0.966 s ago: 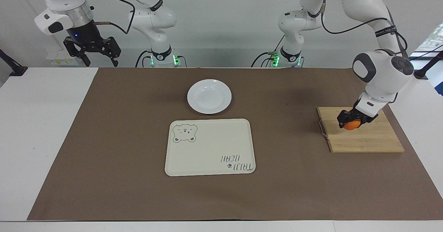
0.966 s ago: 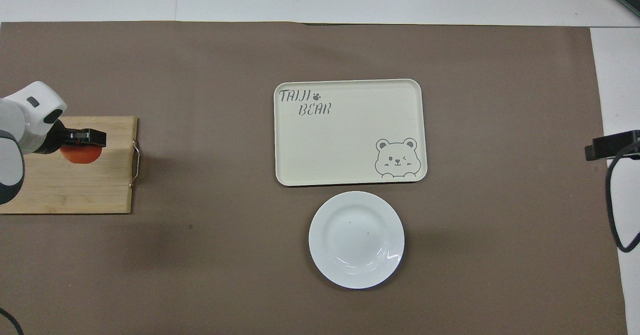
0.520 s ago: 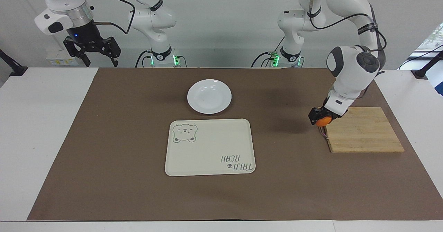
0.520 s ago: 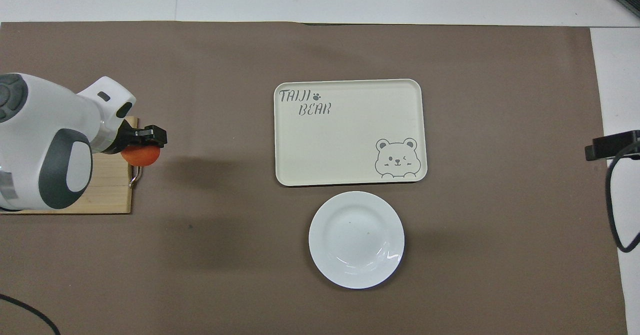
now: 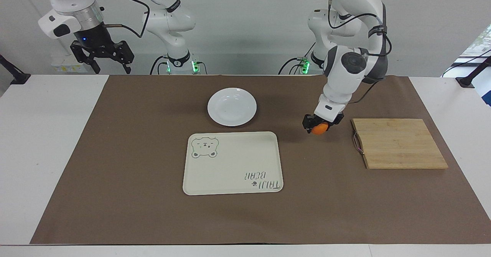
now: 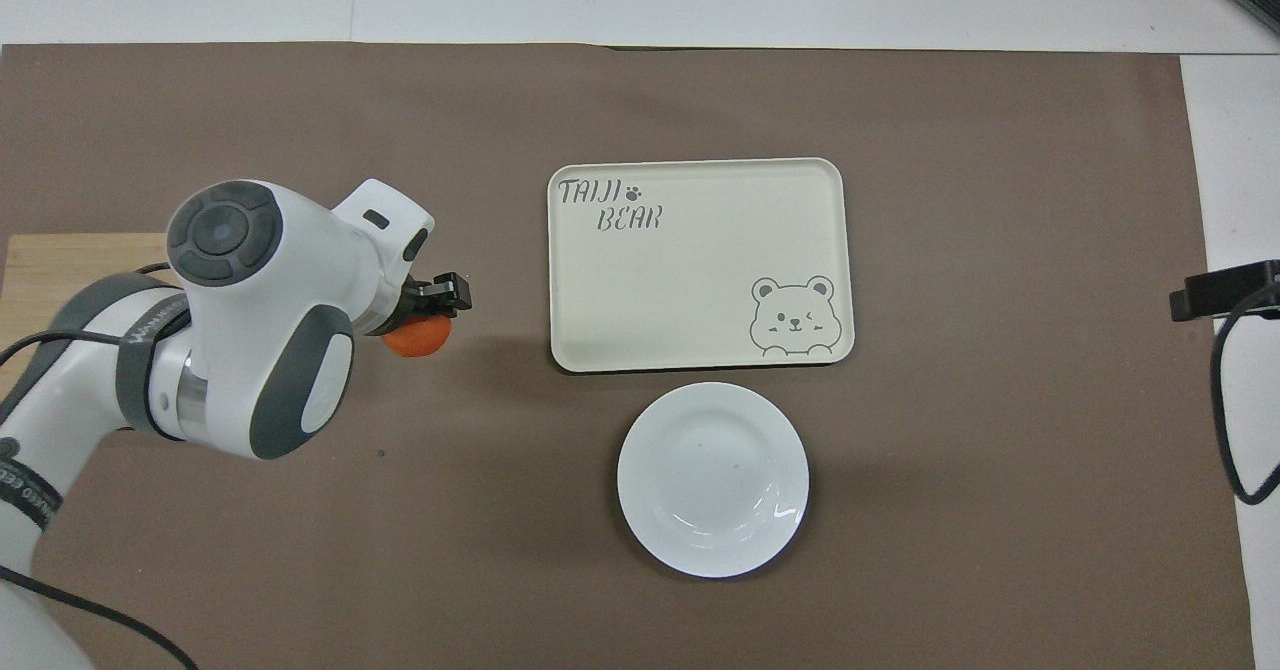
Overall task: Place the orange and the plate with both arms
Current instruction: 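Carry the orange with the left gripper onto the white plate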
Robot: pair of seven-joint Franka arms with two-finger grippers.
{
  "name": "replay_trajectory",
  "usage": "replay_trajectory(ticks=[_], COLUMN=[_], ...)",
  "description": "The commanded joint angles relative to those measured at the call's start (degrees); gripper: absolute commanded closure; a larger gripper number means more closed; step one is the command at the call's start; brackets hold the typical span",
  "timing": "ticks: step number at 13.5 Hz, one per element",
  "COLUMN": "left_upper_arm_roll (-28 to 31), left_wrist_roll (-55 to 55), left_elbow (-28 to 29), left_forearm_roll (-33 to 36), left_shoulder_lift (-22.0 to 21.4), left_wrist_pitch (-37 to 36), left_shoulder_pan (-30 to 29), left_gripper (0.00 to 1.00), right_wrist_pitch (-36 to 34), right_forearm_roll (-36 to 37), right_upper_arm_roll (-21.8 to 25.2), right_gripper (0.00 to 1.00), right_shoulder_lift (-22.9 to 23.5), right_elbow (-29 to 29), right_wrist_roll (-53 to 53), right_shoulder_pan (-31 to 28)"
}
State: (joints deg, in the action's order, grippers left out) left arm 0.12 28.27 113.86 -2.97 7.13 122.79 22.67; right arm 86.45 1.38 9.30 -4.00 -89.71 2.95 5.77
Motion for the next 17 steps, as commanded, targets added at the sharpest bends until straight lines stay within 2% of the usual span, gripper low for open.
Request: replay_trajectory(ticks=[1,5,8,12,15,16,17], left_upper_arm_roll=[0.93,0.93,0.93,0.93,0.93,0.93,0.93], left_wrist_roll=[6.43,15.13,21.1,24.02,24.99,24.99,24.99], left_elbow=[1.63,2.68,4.62,4.62,4.45,4.53,4.71], left_forearm_roll=[1.03,0.86,0.86,0.86,0.94,0.95,0.86], left_shoulder_lift=[-2.56,-1.34,0.51,4.45,7.01,8.5,8.86], left_wrist_pitch=[-0.62,1.3,7.88,14.56,16.86,18.35,19.67], left_shoulder_pan=[5.44,14.83,22.04,28.12,30.58,32.07,33.74], left_gripper=[1.0,1.0,1.0,1.0,1.0,0.96,0.81], right_wrist_pitch=[-1.2,-1.11,-0.58,-0.85,0.47,0.47,0.38], right_forearm_roll=[-1.12,-1.12,-0.94,-0.85,-1.38,-1.47,-2.16], right_upper_arm_roll=[-0.07,-0.16,-0.07,0.11,0.11,0.11,0.11], right_gripper=[0.0,0.0,0.0,0.0,0.0,0.0,0.0], right_shoulder_lift=[0.04,0.04,0.04,-0.04,-1.53,-1.97,-2.07], right_elbow=[0.76,0.76,0.76,0.59,-2.92,-3.89,-4.25], right_wrist_roll=[0.74,0.66,1.01,1.62,3.12,3.12,3.12], right_shoulder_pan=[-0.41,-0.41,-0.49,-0.58,-0.67,-0.67,-0.67])
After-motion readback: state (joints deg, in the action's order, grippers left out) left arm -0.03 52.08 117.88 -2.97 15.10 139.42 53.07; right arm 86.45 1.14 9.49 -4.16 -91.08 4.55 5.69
